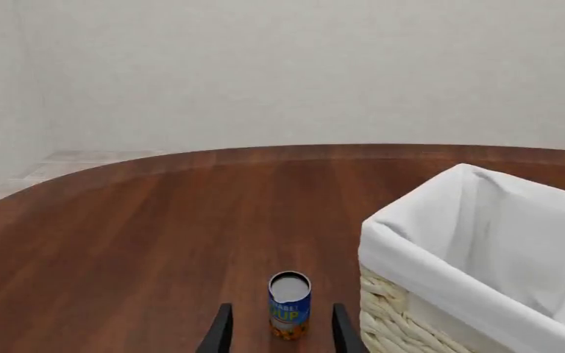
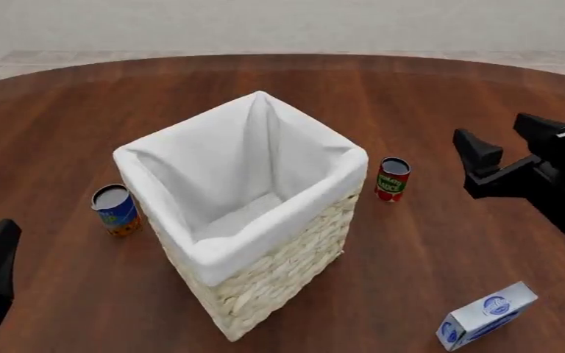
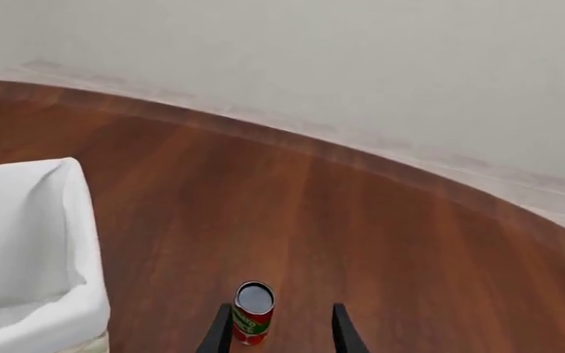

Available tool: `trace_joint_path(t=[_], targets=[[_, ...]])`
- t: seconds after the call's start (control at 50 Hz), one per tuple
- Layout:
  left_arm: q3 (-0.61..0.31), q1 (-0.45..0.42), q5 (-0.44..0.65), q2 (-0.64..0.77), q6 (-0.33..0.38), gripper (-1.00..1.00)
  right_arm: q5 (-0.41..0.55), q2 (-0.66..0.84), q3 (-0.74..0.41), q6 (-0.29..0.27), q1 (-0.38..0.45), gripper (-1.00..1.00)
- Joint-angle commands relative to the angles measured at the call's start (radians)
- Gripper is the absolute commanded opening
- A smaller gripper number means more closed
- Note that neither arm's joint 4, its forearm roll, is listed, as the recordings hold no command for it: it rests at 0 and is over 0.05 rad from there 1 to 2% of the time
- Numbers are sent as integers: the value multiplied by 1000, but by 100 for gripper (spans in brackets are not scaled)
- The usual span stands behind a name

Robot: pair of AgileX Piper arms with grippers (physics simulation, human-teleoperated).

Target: Pick up the tomato sauce, and put it in the basket.

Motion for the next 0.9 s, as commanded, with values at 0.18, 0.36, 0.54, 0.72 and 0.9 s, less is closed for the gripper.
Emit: trace_joint_path(t=[0.18, 0.36, 0.54, 0.72, 0.9], targets=[[0, 0, 0, 0, 0, 100, -106, 173, -29, -1, 20, 100], [0, 0, 0, 0, 0, 100, -164, 263, -45, 2, 25, 100], [0, 0, 0, 0, 0, 100, -205, 332, -62, 5, 31, 100], [0, 0, 0, 0, 0, 100, -237, 386, -76, 7, 35, 100], [0, 0, 0, 0, 0, 100, -267, 437, -88, 9, 34, 100]])
